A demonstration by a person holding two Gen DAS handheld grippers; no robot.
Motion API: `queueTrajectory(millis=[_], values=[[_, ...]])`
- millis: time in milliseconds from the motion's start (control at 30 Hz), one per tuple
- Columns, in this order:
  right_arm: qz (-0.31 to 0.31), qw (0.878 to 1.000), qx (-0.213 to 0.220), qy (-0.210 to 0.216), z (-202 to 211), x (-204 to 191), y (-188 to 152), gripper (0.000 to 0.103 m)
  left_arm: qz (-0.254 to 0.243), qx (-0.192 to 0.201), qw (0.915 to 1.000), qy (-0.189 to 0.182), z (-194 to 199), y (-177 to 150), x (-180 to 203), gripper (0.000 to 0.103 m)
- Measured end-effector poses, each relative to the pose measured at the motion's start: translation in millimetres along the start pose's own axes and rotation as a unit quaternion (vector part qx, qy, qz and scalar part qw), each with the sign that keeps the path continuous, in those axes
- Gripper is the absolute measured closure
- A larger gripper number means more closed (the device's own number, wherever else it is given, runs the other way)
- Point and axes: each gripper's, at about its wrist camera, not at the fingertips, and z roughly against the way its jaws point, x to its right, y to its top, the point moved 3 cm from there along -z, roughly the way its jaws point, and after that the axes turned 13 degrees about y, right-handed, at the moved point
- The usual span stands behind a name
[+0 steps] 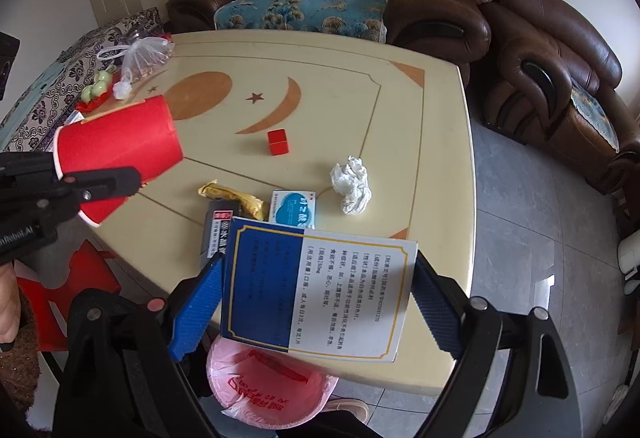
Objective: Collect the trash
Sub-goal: 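Carry the red cup and the card box down over the pink trash bin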
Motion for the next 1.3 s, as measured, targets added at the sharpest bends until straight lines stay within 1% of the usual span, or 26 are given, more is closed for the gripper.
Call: queueTrajectory(millis=[300, 467, 600, 700, 933, 1000, 1067, 1133, 1200, 1300], values=[[0.024, 1.000, 0.010, 0.003, 29.6, -37.2, -30.9, 0.017, -0.013, 0.008, 0.9998, -0.012, 22.8, -36.4, 14.0, 0.097], [0.032, 0.999, 0.015, 0.007, 39.4, -50.2, -48.2, 0.016, -0.021, 0.015, 0.9995, -0.017, 31.9, -55.2, 22.0, 0.097], [0.031, 0.999, 0.013, 0.011, 40.8, -56.0, -63.6, 0.016, -0.028, 0.022, 0.9993, -0.010, 36.6, -69.8, 29.7, 0.097], [0.034, 0.999, 0.013, 0.007, 40.3, -60.3, -75.7, 0.016, -0.031, 0.014, 0.9992, -0.022, 34.2, -79.6, 34.9, 0.097], [0.032, 0.999, 0.002, 0.007, 26.4, -67.4, -103.3, 0.016, -0.047, 0.001, 0.9989, -0.007, 19.7, -105.2, 47.4, 0.097], [0.028, 1.000, 0.000, 0.003, 22.1, -67.3, -112.7, 0.016, -0.044, -0.006, 0.9990, -0.011, 14.0, -112.4, 48.4, 0.097], [0.026, 1.000, -0.001, -0.002, 18.2, -66.8, -120.3, 0.016, -0.042, -0.010, 0.9991, -0.005, 7.2, -120.1, 49.8, 0.097], [0.026, 1.000, -0.002, -0.011, 13.4, -65.8, -129.6, 0.016, -0.041, -0.010, 0.9990, 0.014, 0.3, -127.7, 51.0, 0.097], [0.017, 1.000, -0.005, -0.011, 7.1, -63.4, -137.9, 0.016, -0.044, -0.013, 0.9986, 0.025, -8.1, -135.7, 53.1, 0.097], [0.005, 1.000, -0.014, -0.008, -4.0, -60.6, -150.4, 0.016, -0.042, -0.022, 0.9985, 0.025, -15.8, -149.2, 57.4, 0.097]])
